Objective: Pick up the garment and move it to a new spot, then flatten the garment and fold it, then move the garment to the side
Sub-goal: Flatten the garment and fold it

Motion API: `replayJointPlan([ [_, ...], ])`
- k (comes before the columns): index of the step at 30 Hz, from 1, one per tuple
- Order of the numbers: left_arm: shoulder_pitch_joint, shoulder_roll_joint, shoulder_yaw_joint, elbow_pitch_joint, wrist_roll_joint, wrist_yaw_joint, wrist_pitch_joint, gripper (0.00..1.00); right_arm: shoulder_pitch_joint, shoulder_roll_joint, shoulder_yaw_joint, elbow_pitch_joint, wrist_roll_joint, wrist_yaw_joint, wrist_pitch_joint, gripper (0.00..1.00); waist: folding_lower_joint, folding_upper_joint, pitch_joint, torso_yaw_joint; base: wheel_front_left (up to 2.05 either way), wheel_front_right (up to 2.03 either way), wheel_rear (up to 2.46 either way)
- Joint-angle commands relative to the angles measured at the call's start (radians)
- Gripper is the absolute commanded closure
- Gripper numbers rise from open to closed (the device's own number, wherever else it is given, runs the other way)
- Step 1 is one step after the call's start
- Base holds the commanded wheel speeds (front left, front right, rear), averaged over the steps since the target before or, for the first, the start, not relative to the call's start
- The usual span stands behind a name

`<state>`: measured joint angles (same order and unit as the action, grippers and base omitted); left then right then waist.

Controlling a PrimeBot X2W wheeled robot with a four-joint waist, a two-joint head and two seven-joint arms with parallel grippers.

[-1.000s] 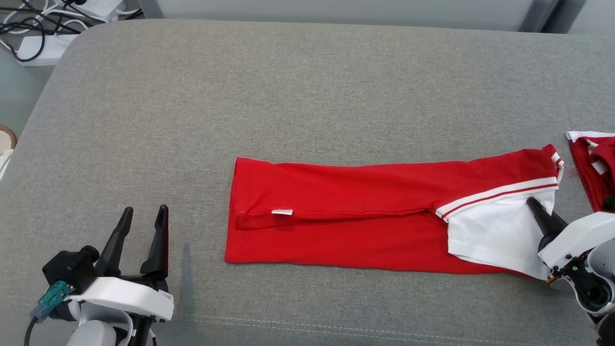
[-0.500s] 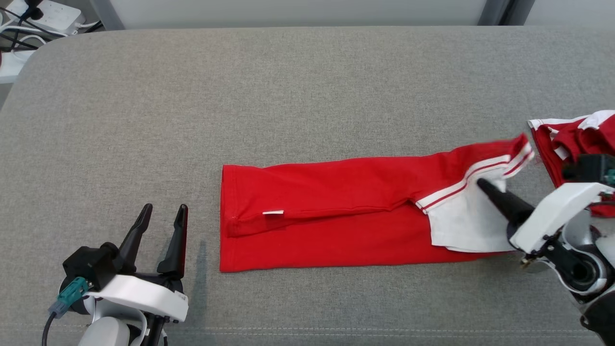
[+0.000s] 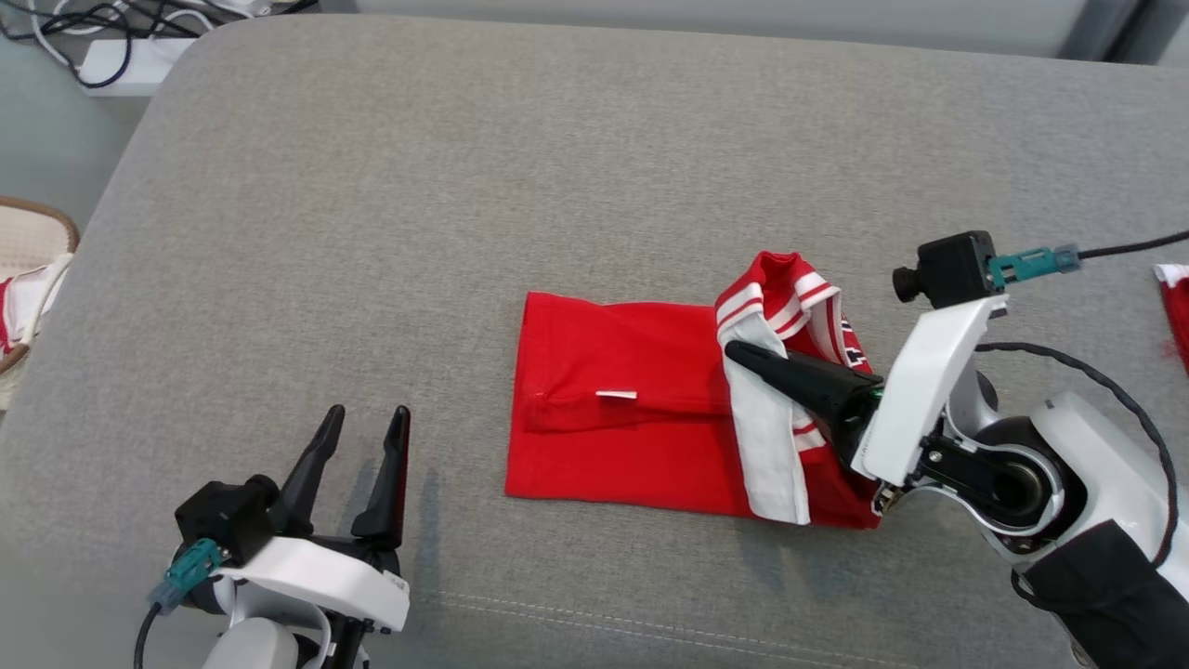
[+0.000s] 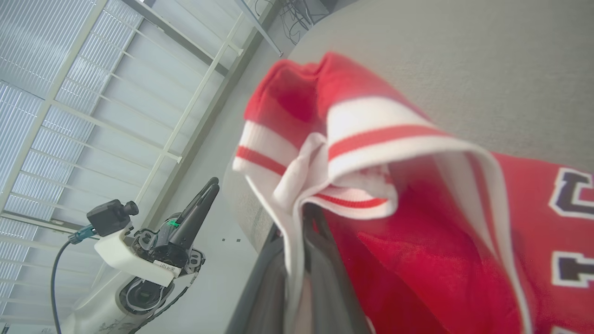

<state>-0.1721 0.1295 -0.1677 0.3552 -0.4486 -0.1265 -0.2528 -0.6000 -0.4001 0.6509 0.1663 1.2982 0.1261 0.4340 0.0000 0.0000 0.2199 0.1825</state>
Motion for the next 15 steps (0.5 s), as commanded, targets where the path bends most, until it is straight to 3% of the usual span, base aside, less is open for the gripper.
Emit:
replayJointPlan([
  [1,-0.039,0.007,0.025,-0.017,-0.012,-0.004,-0.009,0.0,-0.021,0.018,0.003,-0.006,-0.014,0.005,0.015,1.0,0.0,0.0,0.008,0.042,0.0,0.0,0.0],
  [10,-0.036,-0.025,-0.005,0.002,-0.029,-0.004,-0.009,0.0,-0.101,0.108,0.003,0.16,-0.132,0.005,0.045,1.0,0.0,0.0,0.028,0.151,0.0,0.0,0.0],
  [11,-0.036,-0.027,-0.006,0.004,-0.03,-0.004,-0.009,0.0,-0.107,0.116,0.002,0.179,-0.147,0.005,0.047,0.95,0.0,0.0,0.03,0.158,0.0,0.0,0.0],
  [12,-0.036,-0.029,-0.007,0.007,-0.032,-0.004,-0.009,0.0,-0.115,0.125,0.0,0.2,-0.165,0.005,0.045,0.72,0.0,0.0,0.032,0.164,0.0,0.0,0.0],
  [14,-0.035,-0.032,-0.008,0.013,-0.035,-0.004,-0.009,0.0,-0.13,0.148,0.0,0.235,-0.197,0.005,0.045,0.0,0.0,0.0,0.033,0.169,0.0,0.0,0.0],
  [15,-0.035,-0.033,-0.007,0.016,-0.035,-0.004,-0.009,0.0,-0.141,0.158,0.001,0.244,-0.215,0.005,0.042,0.0,0.0,0.0,0.034,0.169,0.0,0.0,0.0],
])
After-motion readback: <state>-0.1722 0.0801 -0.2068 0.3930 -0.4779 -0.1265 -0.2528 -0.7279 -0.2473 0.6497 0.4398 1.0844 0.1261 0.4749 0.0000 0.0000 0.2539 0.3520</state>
